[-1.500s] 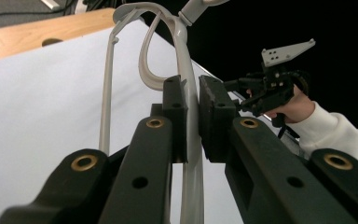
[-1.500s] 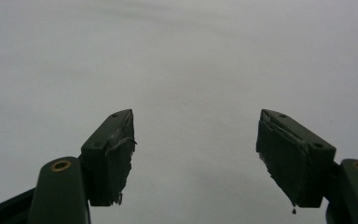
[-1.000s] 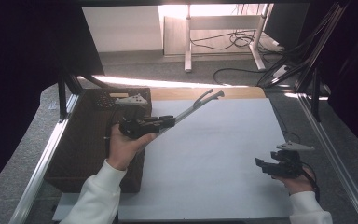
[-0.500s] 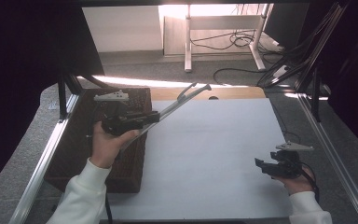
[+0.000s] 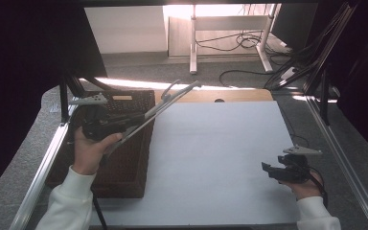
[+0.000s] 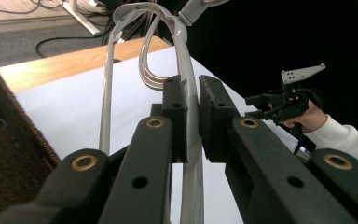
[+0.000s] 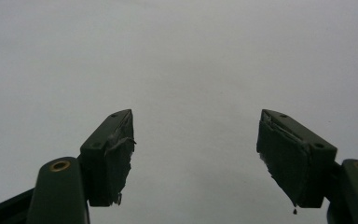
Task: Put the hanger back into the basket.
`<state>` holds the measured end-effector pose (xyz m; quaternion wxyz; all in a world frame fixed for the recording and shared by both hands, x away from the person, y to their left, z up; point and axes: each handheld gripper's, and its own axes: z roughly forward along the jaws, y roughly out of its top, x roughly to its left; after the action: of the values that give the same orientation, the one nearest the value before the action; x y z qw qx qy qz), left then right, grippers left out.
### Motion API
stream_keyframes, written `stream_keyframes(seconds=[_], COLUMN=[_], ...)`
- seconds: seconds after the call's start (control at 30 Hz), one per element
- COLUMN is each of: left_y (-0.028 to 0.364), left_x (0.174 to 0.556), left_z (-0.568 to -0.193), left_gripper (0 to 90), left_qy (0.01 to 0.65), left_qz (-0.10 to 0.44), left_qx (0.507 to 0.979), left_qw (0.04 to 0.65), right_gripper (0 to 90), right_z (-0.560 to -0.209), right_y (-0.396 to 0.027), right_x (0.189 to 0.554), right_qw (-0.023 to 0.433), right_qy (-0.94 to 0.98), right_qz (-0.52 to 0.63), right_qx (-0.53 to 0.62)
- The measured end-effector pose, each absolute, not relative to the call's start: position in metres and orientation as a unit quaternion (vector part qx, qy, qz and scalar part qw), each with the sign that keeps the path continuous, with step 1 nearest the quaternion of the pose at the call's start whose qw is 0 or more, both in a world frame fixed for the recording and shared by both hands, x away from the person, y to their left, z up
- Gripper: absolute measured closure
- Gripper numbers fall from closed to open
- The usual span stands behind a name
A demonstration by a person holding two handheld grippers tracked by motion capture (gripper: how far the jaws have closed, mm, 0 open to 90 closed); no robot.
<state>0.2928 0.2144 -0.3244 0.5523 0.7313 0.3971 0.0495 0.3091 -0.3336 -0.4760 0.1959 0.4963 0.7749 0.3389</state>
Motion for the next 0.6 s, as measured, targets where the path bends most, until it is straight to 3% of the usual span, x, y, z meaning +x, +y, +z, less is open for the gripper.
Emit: stream_keyframes(seconds=[0.6], left_y=[0.261], left_x=[0.278], left_z=[-0.325], left_gripper=[82.5], left_qy=[0.418], left_qz=[0.068], left_qx=[0.705], left_qw=[0.568], right_gripper=[26.6], right_z=[-0.472], right_y=[-0.326], right_x=[0.306], right_qw=[0.195], right_qy=[0.783], right_qz=[0.358], right_qx=[0.47])
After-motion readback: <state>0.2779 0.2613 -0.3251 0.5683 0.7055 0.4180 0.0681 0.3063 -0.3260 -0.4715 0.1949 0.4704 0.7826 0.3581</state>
